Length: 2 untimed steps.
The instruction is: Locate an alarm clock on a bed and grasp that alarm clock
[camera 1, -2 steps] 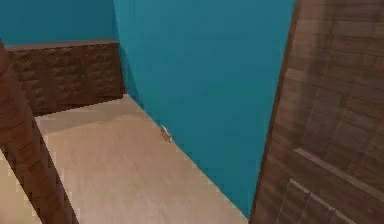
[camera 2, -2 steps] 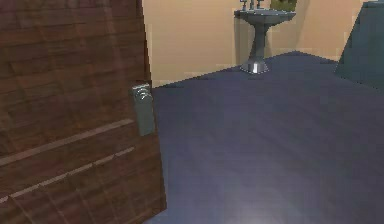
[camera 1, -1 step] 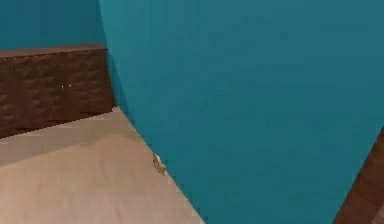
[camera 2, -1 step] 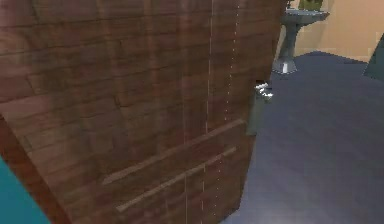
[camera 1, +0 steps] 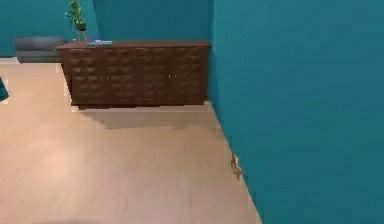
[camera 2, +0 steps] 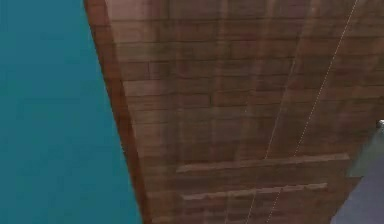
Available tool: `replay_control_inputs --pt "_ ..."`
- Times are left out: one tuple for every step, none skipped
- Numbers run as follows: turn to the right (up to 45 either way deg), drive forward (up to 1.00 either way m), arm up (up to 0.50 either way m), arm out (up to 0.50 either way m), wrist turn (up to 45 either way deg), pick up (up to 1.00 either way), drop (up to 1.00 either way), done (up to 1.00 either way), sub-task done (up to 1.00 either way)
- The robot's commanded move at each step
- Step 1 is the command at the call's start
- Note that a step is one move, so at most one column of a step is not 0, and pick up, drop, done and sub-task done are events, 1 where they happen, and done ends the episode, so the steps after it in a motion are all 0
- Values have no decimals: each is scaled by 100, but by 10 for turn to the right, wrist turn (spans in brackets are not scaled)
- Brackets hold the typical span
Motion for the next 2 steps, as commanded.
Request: replay_control_inputs --pt "0 30 0 0 0 0 0 0 0" --pt "-450 0 0 0 0 0 0 0 0"
